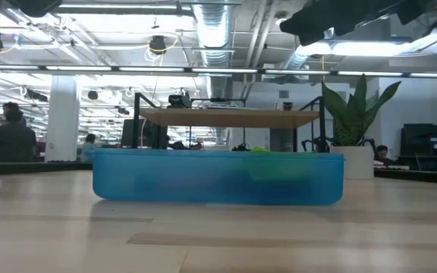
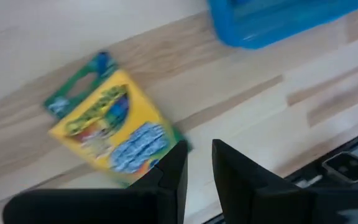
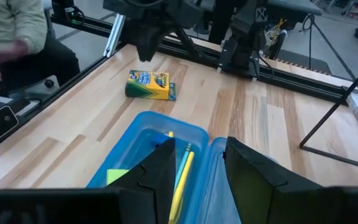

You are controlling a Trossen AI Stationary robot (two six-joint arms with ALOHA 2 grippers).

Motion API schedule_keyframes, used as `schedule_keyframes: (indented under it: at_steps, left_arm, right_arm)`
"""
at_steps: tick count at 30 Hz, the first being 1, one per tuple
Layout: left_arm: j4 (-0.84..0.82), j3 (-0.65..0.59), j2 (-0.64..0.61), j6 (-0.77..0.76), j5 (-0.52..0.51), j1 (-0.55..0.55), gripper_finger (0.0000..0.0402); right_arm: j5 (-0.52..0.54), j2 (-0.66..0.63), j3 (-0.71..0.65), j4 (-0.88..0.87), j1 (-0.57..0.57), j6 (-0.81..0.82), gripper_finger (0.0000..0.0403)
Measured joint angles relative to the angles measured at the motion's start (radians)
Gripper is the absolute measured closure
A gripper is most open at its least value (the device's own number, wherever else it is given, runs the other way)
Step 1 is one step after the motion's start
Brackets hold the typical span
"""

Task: Pack school essentials
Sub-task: Put the yellow crayon box into the blue supply box

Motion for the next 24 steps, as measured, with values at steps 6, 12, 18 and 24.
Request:
schedule_keyframes:
  at_steps: [6,12,18,24]
  left_arm:
    - [-0.105,0.0,-0.026,0.091,0.028,0.004,0.0342]
    - [-0.082,-0.002,-0.021,0.243,-0.042,0.01,0.0336]
    - [-0.028,-0.003,-0.021,0.36,-0.005,0.019,0.0267]
    - [-0.053,-0.003,-0.021,0.376,0.026,-0.002,0.0158]
  right_arm:
    - [0.0,0.0,0.0,-0.001,0.0,0.0,0.0246]
    - [0.0,0.0,0.0,-0.003,0.0,0.009,0.0248]
    - [0.0,0.0,0.0,-0.004,0.002,0.018,0.0246]
    - [0.0,0.0,0.0,-0.012,0.023,0.017,0.0249]
